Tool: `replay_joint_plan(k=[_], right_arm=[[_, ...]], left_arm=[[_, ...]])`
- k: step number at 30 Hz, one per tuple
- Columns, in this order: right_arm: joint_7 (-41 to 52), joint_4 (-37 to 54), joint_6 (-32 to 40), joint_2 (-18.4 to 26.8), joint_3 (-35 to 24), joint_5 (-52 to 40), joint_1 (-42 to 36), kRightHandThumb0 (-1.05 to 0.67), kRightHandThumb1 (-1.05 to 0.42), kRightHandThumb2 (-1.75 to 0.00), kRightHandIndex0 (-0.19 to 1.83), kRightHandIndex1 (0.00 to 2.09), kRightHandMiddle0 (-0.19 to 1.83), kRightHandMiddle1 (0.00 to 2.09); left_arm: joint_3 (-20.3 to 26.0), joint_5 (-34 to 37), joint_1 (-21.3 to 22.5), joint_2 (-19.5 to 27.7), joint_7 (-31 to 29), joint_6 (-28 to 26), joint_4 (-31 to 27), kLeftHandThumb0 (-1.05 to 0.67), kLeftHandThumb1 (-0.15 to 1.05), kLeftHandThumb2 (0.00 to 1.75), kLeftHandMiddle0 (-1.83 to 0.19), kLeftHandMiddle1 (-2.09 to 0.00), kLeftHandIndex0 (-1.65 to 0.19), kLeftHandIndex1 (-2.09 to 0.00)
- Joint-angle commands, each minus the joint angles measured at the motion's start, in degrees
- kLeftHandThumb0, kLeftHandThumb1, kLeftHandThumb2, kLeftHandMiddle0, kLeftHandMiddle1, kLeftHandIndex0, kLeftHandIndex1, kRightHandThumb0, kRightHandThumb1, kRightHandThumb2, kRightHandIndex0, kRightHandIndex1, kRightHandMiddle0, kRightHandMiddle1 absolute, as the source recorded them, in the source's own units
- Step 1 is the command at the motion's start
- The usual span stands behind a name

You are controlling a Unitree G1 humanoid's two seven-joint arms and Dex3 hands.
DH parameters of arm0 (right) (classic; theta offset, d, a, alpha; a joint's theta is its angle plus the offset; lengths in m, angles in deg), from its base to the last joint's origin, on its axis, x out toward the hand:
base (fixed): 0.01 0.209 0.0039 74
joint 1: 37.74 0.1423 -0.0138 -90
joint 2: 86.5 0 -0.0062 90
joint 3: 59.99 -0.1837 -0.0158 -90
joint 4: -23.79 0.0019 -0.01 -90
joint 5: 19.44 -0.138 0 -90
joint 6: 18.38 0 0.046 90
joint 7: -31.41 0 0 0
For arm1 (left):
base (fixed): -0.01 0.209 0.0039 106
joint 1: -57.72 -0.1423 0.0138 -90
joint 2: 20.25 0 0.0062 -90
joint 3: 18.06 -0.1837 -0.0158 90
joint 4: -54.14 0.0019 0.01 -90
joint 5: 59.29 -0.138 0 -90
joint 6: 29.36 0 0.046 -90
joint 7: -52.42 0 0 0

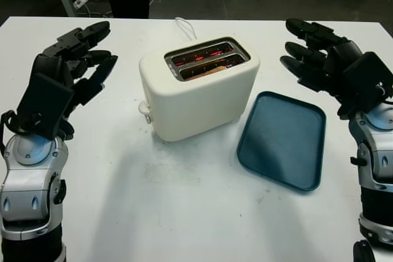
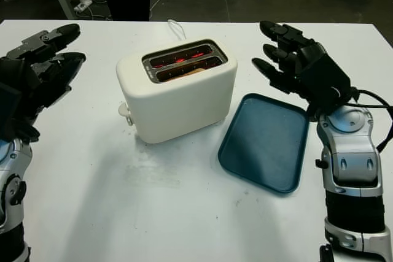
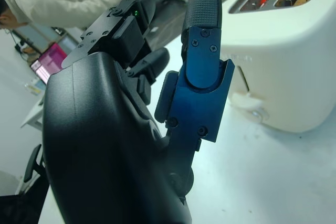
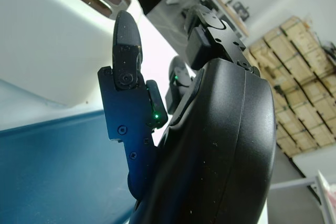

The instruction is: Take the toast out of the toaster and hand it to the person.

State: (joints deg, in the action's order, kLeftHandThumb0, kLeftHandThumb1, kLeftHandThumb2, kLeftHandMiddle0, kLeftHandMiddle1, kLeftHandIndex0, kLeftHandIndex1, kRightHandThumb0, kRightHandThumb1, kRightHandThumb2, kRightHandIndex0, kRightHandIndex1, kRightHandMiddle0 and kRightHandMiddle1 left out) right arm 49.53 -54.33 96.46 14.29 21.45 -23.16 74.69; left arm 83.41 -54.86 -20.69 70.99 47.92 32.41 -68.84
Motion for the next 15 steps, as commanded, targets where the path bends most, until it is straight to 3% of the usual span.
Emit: replay_joint_plan(k=[1,15], right_arm=[[-0.3,0.62,-0.09,-0.24,-0.4,-0.48,-0.32,-0.42,-0.92,-0.3,0.36,0.01,0.36,0.01],[-0.3,0.74,0.4,-0.26,-0.07,-0.29,-0.54,-0.38,-0.92,-0.32,0.34,0.0,0.34,0.0]], left_arm=[[0.13,-0.07,-0.57,0.1,-0.35,0.85,-0.85,-0.71,0.92,0.21,-0.21,-0.94,-0.61,-0.07],[0.4,-0.19,-0.87,0.2,-0.27,0.76,-1.33,-0.7,0.92,0.2,-0.23,-0.94,-0.6,-0.1]])
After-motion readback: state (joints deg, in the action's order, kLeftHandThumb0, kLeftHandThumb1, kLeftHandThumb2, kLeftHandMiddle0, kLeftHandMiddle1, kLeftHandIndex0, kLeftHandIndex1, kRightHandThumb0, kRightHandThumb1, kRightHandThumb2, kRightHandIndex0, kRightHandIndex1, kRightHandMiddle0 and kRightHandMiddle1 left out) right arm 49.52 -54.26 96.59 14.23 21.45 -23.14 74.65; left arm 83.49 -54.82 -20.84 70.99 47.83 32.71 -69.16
